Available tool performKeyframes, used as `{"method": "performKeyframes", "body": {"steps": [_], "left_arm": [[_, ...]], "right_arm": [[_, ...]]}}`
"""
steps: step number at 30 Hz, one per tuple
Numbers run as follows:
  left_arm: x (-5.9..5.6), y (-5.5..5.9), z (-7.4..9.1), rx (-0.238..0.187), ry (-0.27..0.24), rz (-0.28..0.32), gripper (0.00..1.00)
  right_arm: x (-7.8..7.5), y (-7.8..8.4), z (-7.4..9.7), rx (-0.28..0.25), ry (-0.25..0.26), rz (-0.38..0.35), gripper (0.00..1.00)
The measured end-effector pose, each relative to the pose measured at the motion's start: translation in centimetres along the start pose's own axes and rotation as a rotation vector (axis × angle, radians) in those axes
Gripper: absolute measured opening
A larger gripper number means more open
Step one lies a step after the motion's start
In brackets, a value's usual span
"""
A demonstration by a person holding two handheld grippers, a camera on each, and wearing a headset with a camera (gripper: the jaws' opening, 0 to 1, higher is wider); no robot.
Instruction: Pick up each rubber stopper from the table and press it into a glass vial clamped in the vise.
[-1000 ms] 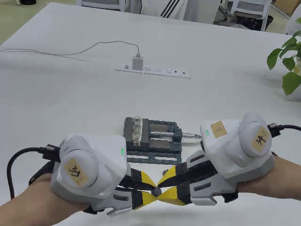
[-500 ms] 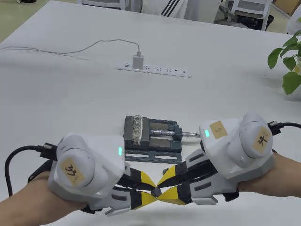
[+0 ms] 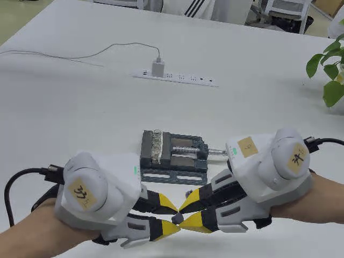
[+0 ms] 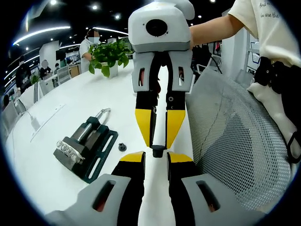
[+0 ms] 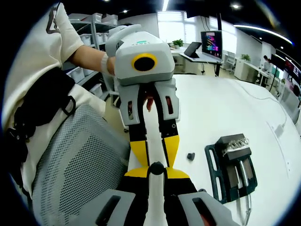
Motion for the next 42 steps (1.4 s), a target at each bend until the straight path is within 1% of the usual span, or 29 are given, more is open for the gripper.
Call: {"method": "performKeyframes", "body": {"steps": [3,5,7,9,11,13,15,17,18,19,21,25,26,27,29,33,37,42], "left_arm": [[0.2,0.4,0.3,0.007,-0.022,0.011,0.22],[0.5,0.7,0.5,0.006,-0.048,0.017,0.28],[0.7,1.1,0.8,0.011,-0.071,0.028,0.35],[1.0,1.6,1.1,0.023,-0.1,0.029,0.41],[1.1,1.9,1.4,0.02,-0.118,0.044,0.45],[1.3,2.3,1.7,0.021,-0.147,0.063,0.51],[1.5,2.6,1.9,0.018,-0.168,0.076,0.59],[1.7,2.9,2.3,0.01,-0.199,0.076,0.65],[1.8,3.1,2.4,0.01,-0.21,0.083,0.7],[1.9,3.3,2.6,0.013,-0.232,0.095,0.74],[2.2,3.5,2.9,0.01,-0.259,0.1,0.82],[2.8,3.9,3.5,0.006,-0.324,0.128,0.96],[2.9,4.1,3.7,0.002,-0.329,0.133,0.99],[3.0,4.1,3.8,0.0,-0.336,0.14,0.99],[3.2,4.1,4.1,-0.018,-0.349,0.159,0.99],[3.1,4.2,4.2,-0.009,-0.359,0.155,0.99],[3.0,4.2,4.6,-0.01,-0.372,0.16,0.99],[2.9,4.4,5.0,-0.01,-0.387,0.166,0.99]], "right_arm": [[-0.1,0.1,0.0,0.003,0.003,-0.002,0.06],[-0.2,0.2,0.0,0.009,0.005,-0.001,0.06],[-0.2,0.3,0.0,0.011,0.006,-0.003,0.06],[-0.2,0.3,0.0,0.014,0.006,-0.003,0.06],[-0.2,0.4,0.0,0.015,0.007,-0.001,0.06],[-0.2,0.4,0.0,0.019,0.007,0.003,0.06],[-0.2,0.5,0.0,0.022,0.007,0.007,0.06],[-0.1,0.5,0.0,0.026,0.006,0.008,0.06],[-0.1,0.5,0.0,0.027,0.006,0.009,0.06],[-0.1,0.6,0.0,0.028,0.007,0.01,0.06],[-0.2,0.7,0.0,0.03,0.009,0.011,0.06],[-0.3,0.7,0.0,0.03,0.017,0.011,0.06],[-0.4,0.7,0.1,0.031,0.018,0.012,0.06],[-0.4,0.7,0.1,0.031,0.018,0.011,0.06],[-0.5,0.8,0.1,0.031,0.021,0.01,0.06],[-0.7,0.9,0.1,0.036,0.027,0.014,0.06],[-1.1,1.1,0.2,0.048,0.031,0.012,0.06],[-2.5,0.9,0.5,0.07,0.039,0.015,0.06]]}}
Point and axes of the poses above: the centre of the closed fingertips' face, and the gripper's own axes: z roughly backward along the fingers, x roughly to its left, y roughly out of its underside, the point moved 6 cm from there along z, roughly backward along the fingers, and after that the axes turned 6 degrees about -x, right-handed, at the moved point
